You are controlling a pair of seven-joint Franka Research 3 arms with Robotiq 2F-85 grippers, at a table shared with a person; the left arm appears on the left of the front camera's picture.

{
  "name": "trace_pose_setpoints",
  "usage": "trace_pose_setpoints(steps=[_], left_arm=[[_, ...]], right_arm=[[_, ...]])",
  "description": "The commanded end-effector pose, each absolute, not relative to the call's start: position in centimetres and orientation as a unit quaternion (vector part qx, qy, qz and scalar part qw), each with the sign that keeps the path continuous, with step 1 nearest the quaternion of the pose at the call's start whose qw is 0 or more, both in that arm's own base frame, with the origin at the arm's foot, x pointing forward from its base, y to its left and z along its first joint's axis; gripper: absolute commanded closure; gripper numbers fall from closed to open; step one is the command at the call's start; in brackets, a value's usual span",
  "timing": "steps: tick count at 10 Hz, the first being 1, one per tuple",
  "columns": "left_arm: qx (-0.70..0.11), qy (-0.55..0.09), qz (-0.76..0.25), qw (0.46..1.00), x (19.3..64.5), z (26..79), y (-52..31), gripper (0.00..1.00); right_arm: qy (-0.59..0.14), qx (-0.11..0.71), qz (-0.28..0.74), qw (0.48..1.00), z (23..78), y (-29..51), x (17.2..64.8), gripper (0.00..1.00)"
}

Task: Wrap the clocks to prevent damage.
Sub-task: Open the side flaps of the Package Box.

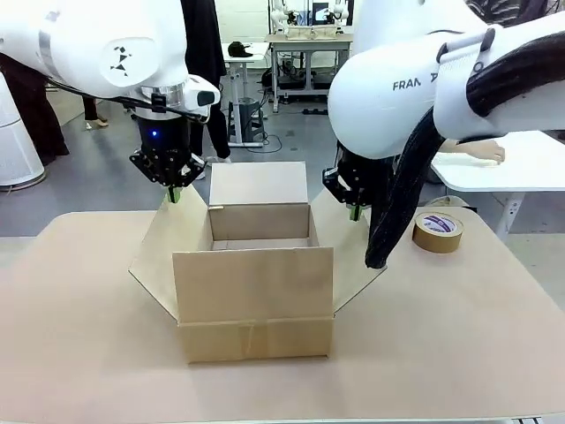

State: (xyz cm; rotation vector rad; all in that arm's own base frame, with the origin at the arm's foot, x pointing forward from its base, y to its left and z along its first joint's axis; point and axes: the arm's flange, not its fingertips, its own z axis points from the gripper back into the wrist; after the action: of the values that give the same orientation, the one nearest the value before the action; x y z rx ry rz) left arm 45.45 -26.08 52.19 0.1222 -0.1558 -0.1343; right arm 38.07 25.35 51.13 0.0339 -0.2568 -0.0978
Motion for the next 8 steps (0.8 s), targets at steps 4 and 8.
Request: trace_pose_setpoints(steps=[4, 8], left_arm=[[0.054, -0.029, -0.033, 0.998, 46.2, 49.9, -24.4, 1.00], [0.034, -0.013, -0.016, 0.999, 47.2, 47.9, -22.0, 1.00]], right_arm=[[-0.155, 0.035, -0.080, 0.984, 46.5, 23.9, 41.4, 0.99], [-0.135, 0.005, -0.096, 0.986, 44.2, 22.2, 41.9, 0.99]])
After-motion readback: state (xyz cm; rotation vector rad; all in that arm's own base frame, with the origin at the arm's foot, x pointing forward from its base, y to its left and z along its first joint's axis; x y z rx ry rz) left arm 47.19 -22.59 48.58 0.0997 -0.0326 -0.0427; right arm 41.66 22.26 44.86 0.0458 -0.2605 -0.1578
